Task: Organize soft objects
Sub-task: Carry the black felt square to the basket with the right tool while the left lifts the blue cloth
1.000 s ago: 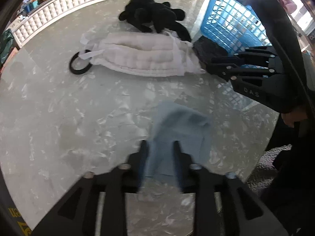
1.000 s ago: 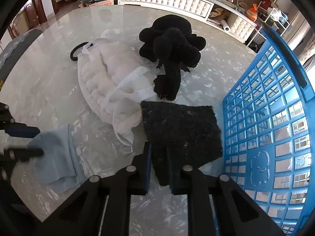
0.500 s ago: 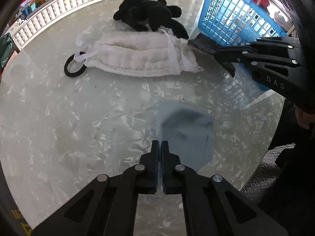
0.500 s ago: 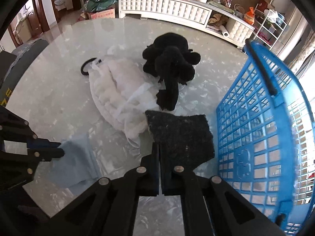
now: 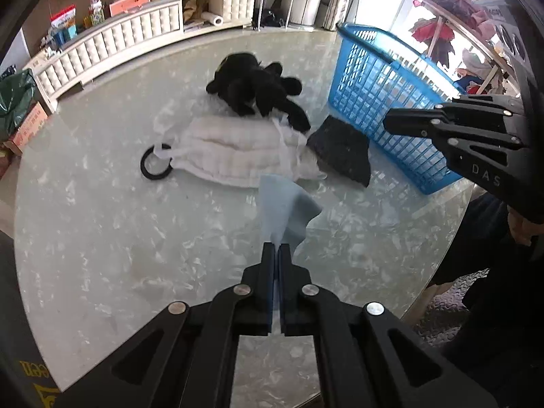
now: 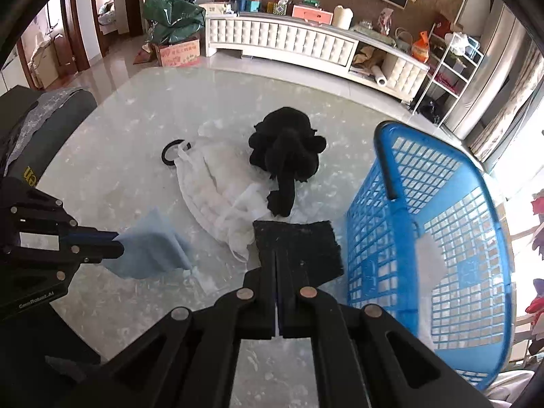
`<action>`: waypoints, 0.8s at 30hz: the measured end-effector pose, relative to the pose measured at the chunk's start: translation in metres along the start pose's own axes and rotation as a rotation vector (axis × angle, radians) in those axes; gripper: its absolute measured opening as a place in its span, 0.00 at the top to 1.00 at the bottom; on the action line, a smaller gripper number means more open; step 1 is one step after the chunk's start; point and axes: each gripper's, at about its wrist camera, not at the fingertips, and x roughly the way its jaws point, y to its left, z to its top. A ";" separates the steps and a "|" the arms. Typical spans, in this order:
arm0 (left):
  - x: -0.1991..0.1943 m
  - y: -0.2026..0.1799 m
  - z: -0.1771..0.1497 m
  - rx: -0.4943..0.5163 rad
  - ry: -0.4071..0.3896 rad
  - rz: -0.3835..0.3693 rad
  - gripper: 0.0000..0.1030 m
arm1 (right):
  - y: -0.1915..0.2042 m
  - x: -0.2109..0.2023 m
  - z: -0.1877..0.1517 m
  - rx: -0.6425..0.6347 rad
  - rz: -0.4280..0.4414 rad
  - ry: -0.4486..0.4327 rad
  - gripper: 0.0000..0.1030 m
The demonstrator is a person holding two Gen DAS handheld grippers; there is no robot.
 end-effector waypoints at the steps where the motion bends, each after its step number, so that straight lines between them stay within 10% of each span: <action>1: -0.003 -0.001 0.000 0.003 -0.006 0.003 0.99 | 0.000 -0.005 -0.001 0.000 -0.001 -0.005 1.00; 24: -0.048 -0.067 0.041 0.103 -0.135 -0.015 0.99 | -0.114 -0.033 -0.026 0.172 -0.124 0.018 1.00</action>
